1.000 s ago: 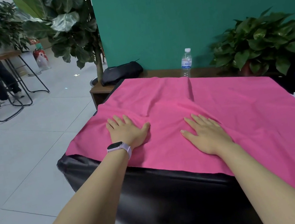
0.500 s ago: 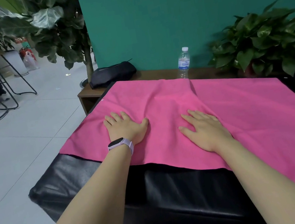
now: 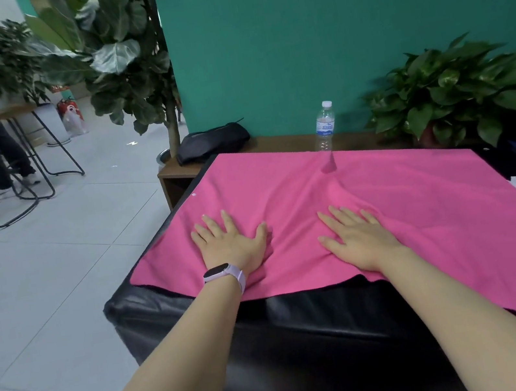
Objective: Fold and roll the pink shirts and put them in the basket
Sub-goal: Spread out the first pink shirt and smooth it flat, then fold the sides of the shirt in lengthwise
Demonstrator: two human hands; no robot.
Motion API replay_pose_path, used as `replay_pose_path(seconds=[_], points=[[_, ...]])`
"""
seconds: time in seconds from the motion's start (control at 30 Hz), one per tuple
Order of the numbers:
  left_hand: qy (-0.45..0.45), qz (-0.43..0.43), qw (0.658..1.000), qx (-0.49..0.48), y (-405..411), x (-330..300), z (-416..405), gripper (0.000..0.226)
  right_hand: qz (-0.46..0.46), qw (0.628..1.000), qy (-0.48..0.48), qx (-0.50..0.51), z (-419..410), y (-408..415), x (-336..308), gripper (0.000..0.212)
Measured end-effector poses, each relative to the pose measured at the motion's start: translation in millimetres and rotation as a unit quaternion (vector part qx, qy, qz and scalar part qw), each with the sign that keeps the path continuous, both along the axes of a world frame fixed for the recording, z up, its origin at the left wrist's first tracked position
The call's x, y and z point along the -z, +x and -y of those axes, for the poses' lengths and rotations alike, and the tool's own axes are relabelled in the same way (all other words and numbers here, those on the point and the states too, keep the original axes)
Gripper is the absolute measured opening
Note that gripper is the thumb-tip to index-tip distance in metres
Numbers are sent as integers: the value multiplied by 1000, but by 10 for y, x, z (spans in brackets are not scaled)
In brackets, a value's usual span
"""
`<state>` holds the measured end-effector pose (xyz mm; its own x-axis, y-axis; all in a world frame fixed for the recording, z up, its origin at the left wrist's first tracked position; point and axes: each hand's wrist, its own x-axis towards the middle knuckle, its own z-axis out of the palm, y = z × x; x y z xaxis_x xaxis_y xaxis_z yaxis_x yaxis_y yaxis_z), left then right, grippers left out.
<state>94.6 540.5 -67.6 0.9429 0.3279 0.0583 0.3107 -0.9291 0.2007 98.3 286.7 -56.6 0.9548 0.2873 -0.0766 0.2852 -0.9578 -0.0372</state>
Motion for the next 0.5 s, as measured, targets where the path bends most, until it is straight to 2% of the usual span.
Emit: replay_pose_path(seconds=[0.17,0.27,0.37,0.43,0.5], points=[[-3,-25,1000,-1,-387,-24,-30,104,33,999,27,-18,39,-464,46,75],[-22,35,999,9,-552,-45,-45,94,49,996,76,-2,84,-717,61,86],[-15,112,985,130,-598,-108,70,71,44,994,100,24,113,-869,28,90],[-44,81,971,222,-618,-159,321,62,40,991,125,40,114,-948,4,86],[-73,36,957,279,-692,-147,649,63,61,985,151,51,151,-1011,-36,80]])
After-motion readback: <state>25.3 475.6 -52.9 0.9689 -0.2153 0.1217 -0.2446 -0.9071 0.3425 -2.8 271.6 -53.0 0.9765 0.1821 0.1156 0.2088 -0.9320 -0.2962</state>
